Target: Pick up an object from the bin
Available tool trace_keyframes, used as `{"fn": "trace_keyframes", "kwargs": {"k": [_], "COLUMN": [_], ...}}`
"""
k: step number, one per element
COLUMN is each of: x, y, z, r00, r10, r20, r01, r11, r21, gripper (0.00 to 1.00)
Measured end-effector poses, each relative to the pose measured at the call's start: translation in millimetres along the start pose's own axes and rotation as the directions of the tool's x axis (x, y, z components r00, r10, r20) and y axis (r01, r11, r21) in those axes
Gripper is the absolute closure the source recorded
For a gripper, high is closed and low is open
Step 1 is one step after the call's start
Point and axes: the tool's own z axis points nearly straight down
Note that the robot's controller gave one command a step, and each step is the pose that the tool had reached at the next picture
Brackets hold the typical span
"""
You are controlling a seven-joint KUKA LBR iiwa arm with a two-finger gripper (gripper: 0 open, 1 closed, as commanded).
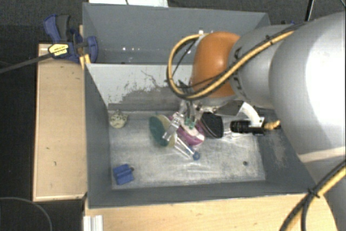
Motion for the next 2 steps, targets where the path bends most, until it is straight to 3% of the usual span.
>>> {"fn": "trace_keyframes", "kwargs": {"k": [1, 2], "x": [-0.6, 2.1], "y": [0.0, 1.9], "z": [2.3, 0.7], "r00": [0.991, 0.992], "r10": [0.131, 0.129], "r20": [0.004, -0.008], "r01": [-0.131, -0.129], "r11": [0.991, 0.992], "r21": [-0.001, 0.001], "gripper": [0.0, 1.0]}}
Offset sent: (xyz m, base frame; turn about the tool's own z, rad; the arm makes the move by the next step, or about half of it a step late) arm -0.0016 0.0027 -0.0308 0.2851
